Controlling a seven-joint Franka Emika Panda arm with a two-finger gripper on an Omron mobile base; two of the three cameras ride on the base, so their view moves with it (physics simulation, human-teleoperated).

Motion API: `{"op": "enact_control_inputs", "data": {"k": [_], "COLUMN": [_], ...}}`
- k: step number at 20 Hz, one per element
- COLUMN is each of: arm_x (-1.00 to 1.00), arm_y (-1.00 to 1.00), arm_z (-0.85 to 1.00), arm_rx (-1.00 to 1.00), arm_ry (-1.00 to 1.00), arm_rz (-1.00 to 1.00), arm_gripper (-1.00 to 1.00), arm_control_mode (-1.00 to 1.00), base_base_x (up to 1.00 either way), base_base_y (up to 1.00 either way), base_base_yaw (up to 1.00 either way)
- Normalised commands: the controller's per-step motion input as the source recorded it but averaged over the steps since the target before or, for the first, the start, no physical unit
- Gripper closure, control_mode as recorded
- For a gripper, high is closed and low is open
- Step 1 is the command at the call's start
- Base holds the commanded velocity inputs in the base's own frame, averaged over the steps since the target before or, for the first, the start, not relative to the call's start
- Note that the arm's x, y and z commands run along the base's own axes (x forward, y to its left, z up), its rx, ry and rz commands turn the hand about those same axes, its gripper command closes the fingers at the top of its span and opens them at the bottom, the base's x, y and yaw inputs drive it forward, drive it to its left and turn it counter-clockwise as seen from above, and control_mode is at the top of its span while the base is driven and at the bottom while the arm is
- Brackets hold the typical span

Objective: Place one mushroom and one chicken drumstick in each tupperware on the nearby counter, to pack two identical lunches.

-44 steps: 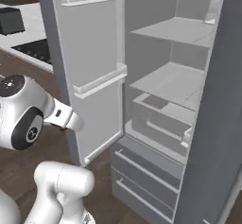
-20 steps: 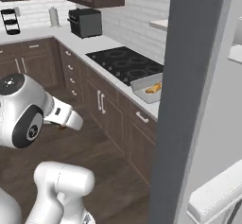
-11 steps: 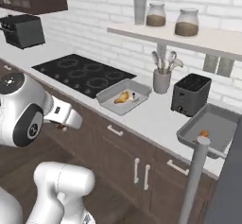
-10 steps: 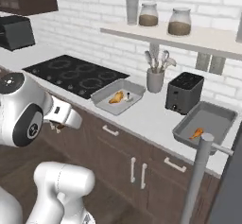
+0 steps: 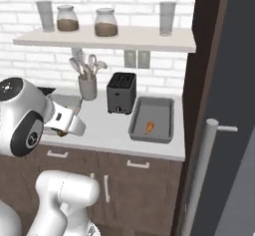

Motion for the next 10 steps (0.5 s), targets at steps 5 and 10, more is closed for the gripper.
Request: {"op": "enact_control_inputs", "data": {"k": [5,10], "arm_x": [0.00,0.00], "arm_y": [0.00,0.00], "arm_z": [0.00,0.00], "arm_rx": [0.00,0.00], "arm_ry": [0.00,0.00], "arm_rz": [0.00,0.00], "arm_gripper": [1.00,1.00], "arm_control_mode": [1.00,1.00], "base_base_x": [0.74,0.39], "base_base_y": [0.00,-0.41], "base_base_yaw": [-0.30,0.00]}}
